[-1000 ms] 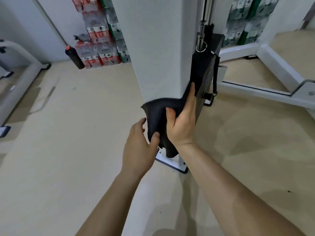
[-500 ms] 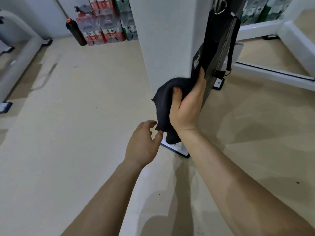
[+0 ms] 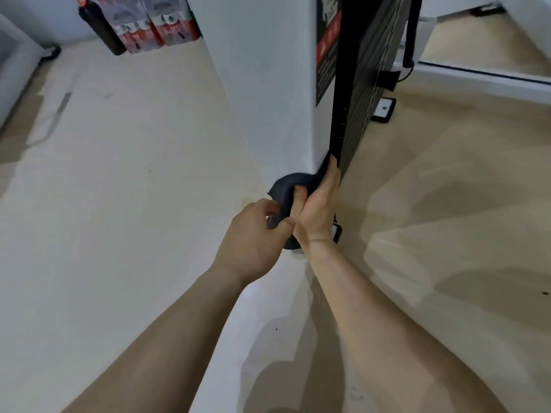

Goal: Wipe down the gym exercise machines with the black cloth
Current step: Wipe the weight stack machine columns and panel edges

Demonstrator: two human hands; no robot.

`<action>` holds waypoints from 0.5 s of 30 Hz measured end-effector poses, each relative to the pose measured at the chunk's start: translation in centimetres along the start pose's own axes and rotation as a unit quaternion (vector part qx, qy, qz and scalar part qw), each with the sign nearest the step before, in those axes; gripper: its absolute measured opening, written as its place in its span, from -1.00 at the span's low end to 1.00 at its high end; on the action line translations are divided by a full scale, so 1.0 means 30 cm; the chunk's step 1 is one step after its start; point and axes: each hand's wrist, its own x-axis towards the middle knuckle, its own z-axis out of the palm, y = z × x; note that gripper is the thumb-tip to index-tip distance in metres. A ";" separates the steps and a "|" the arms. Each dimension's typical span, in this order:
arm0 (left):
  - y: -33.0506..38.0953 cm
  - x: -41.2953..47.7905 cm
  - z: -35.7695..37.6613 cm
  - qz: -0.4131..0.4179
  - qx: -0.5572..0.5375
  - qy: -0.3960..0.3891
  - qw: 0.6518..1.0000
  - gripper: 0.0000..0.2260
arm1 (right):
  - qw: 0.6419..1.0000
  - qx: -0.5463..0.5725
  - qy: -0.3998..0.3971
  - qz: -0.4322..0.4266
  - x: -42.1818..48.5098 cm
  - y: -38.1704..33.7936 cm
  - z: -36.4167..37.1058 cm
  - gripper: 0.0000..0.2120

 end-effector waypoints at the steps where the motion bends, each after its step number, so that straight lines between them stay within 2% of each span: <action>1: -0.002 0.004 0.001 -0.001 0.000 0.001 1.000 -0.75 | 1.000 -0.005 -0.004 0.000 -0.001 -0.006 -0.001 -0.30; 6: -0.007 0.007 -0.027 -0.036 -0.052 0.037 0.997 -0.77 | 0.994 -0.046 0.057 -0.086 0.043 -0.078 0.025 -0.36; 9: -0.035 0.009 -0.047 -0.059 -0.076 0.055 0.994 -0.80 | 0.991 -0.047 0.058 -0.115 0.056 -0.050 0.021 -0.38; 15: -0.091 0.010 -0.053 -0.087 -0.039 0.050 0.994 -0.69 | 0.997 -0.058 -0.008 -0.056 0.013 0.123 0.001 -0.32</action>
